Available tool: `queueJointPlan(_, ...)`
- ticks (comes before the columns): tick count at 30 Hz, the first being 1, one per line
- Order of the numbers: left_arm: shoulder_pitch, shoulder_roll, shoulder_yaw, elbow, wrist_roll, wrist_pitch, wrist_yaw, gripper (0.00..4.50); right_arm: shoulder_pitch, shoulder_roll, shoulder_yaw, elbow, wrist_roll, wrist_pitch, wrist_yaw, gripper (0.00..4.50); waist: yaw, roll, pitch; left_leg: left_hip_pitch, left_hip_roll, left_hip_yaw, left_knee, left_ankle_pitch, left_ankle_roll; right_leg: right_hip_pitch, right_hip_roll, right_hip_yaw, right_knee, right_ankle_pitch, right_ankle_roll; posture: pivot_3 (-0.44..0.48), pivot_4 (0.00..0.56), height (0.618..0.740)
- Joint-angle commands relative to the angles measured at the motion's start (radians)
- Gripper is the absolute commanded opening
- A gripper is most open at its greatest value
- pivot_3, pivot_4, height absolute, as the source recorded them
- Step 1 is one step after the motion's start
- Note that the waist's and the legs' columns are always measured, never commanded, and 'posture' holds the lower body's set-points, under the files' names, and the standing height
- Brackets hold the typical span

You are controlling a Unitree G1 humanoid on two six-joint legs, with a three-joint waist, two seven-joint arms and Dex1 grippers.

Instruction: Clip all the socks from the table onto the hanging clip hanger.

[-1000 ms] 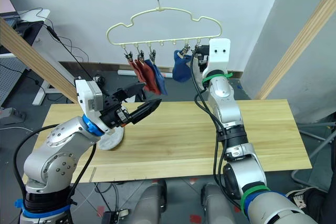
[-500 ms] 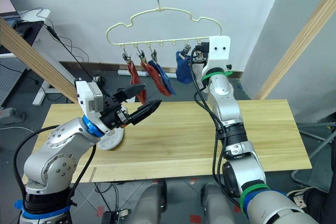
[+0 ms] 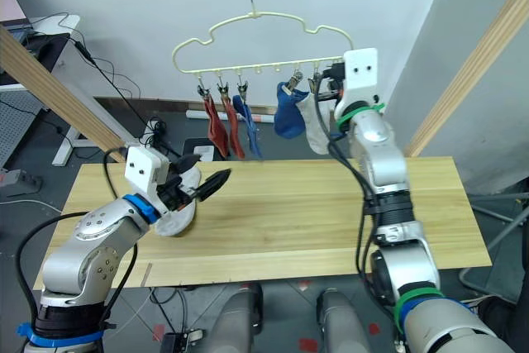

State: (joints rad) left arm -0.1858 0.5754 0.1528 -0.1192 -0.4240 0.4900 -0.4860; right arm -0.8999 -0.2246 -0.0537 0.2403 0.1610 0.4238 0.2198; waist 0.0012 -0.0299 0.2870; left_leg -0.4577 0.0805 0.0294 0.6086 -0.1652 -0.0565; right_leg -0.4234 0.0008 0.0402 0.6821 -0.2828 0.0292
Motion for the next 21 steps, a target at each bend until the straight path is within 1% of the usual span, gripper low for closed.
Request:
queueJointPlan(1,-0.047,0.037,-0.038,0.167,0.132,-0.082,0.009,4.50,-0.004,-0.073,0.029,-0.113,0.073,0.163,0.157,0.02,0.002,0.000,0.000,0.000,0.000,0.000,0.000,0.000,0.000,0.000,0.000,0.000,0.000,0.000,0.000,0.056,0.304,0.740)
queueJointPlan(2,-0.063,0.041,-0.047,0.215,0.163,-0.105,0.016,4.50,-0.008,-0.086,0.030,-0.130,0.086,0.200,0.175,0.02,0.001,0.000,0.000,0.000,0.000,0.000,0.000,0.000,0.000,0.000,0.000,0.000,-0.001,0.000,0.000,0.030,0.307,0.740)
queueJointPlan(4,-0.104,0.045,-0.074,0.332,0.234,-0.158,0.035,4.50,-0.015,-0.116,0.040,-0.163,0.106,0.258,0.221,0.02,0.001,0.000,0.001,0.000,0.000,0.001,0.000,0.000,0.000,0.000,0.000,0.000,-0.001,0.000,0.000,0.024,0.308,0.740)
queueJointPlan(6,-0.138,0.037,-0.091,0.429,0.272,-0.197,0.035,4.50,-0.020,-0.124,0.036,-0.181,0.117,0.292,0.229,0.02,0.000,0.000,0.001,0.000,0.000,0.001,0.000,0.000,0.000,0.000,0.000,0.000,0.000,0.000,0.000,0.018,0.312,0.740)
queueJointPlan(9,-0.191,0.010,-0.108,0.558,0.288,-0.240,-0.002,4.50,-0.024,-0.120,0.019,-0.203,0.139,0.349,0.221,0.02,-0.002,0.001,0.001,0.000,0.000,0.001,0.000,0.000,0.000,0.000,0.000,0.001,-0.001,0.000,0.000,0.018,0.312,0.740)
queueJointPlan(13,-0.288,-0.015,-0.110,0.778,0.326,-0.300,0.004,4.50,-0.006,-0.103,0.006,-0.241,0.154,0.395,0.190,0.02,-0.003,0.000,0.001,-0.001,0.000,0.001,0.000,0.000,0.000,0.000,0.000,0.000,0.000,0.000,0.000,0.000,0.316,0.740)
queueJointPlan(16,-0.325,-0.018,-0.100,0.880,0.332,-0.315,-0.003,4.50,0.005,-0.094,0.003,-0.266,0.160,0.418,0.175,0.02,-0.003,0.000,0.001,0.000,0.000,0.001,0.000,0.000,0.000,-0.001,0.000,0.000,0.000,0.000,0.000,0.000,0.316,0.740)
queueJointPlan(19,-0.335,-0.013,-0.090,0.954,0.326,-0.313,-0.037,4.50,0.012,-0.089,0.000,-0.291,0.163,0.439,0.166,0.02,-0.005,0.000,0.001,0.000,0.000,0.002,0.000,0.000,0.000,0.000,0.000,0.001,0.000,0.000,0.000,-0.016,0.318,0.740)
queueJointPlan(21,-0.334,-0.013,-0.081,0.972,0.317,-0.301,-0.061,4.12,0.016,-0.090,-0.004,-0.301,0.164,0.450,0.162,0.00,-0.007,0.000,0.001,0.000,0.000,0.002,0.000,0.000,0.000,0.000,0.000,0.001,0.000,0.000,0.000,-0.017,0.318,0.740)
